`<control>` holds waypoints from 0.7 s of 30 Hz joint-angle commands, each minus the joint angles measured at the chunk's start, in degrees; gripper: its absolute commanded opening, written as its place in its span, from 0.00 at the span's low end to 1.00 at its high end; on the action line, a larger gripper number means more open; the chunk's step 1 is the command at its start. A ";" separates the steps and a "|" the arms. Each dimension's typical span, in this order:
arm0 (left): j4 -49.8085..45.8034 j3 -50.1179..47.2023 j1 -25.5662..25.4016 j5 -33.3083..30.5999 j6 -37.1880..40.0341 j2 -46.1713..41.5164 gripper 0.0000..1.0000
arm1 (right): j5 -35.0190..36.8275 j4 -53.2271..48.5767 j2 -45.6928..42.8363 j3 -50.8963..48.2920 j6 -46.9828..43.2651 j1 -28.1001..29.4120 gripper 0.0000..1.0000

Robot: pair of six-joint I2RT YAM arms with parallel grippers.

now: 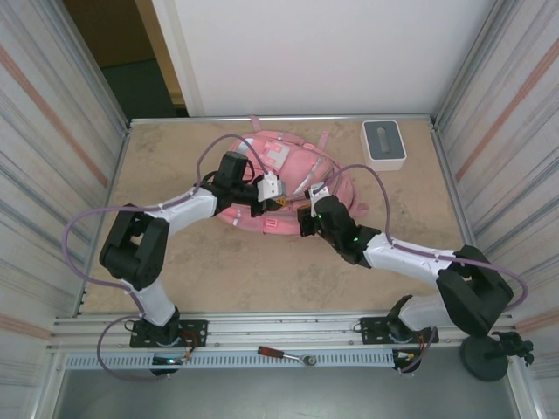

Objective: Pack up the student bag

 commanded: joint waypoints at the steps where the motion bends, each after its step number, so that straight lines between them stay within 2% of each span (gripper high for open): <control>1: -4.19 1.76 0.06 6.31 0.51 -0.33 0.04 | -1.31 -0.64 -1.74 -1.44 -2.36 -2.93 0.07; 7: -5.83 1.12 0.10 4.43 2.82 -2.52 0.20 | -3.95 -2.01 -3.15 -1.87 -1.26 -5.59 0.11; 12: -7.37 -0.71 0.10 -1.89 7.64 -5.91 0.34 | -8.63 -3.32 -2.97 -2.11 0.54 -9.39 0.11; 21: -11.74 1.70 -1.61 -7.72 15.63 -3.94 0.44 | -11.76 -5.43 -5.51 -2.66 1.65 -12.66 0.12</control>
